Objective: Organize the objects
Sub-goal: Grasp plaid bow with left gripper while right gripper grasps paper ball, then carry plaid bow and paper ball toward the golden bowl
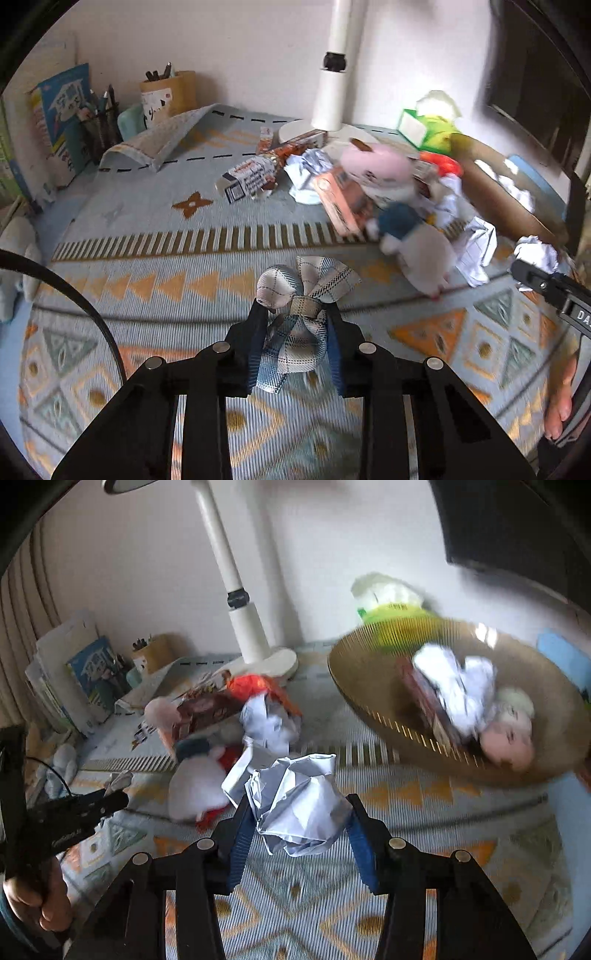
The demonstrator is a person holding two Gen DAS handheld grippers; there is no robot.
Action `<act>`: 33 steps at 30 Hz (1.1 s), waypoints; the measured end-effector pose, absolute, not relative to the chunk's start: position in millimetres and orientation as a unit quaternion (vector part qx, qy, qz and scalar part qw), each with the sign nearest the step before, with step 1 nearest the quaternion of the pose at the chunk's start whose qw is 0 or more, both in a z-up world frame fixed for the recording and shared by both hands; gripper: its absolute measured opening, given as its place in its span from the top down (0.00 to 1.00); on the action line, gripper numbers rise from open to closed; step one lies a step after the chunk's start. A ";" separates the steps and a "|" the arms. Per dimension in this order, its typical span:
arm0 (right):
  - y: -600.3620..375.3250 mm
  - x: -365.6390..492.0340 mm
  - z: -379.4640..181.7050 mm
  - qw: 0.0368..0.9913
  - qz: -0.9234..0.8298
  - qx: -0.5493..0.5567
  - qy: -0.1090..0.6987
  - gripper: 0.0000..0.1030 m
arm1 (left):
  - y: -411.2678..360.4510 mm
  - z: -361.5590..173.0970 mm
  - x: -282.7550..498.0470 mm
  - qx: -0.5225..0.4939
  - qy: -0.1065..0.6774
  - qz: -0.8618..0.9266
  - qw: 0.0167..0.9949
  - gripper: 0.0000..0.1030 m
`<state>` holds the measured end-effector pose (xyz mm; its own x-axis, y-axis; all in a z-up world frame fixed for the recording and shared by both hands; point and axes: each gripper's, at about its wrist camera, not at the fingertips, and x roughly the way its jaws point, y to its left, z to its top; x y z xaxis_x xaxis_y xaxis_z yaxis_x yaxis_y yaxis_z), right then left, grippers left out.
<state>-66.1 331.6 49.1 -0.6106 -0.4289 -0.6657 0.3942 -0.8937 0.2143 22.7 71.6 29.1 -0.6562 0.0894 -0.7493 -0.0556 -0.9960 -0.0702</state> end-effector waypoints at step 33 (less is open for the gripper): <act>361.5 -18.1 23.7 0.228 -0.882 0.412 -0.014 0.21 | 97.9 9.6 30.0 -0.427 0.032 0.901 0.070 0.66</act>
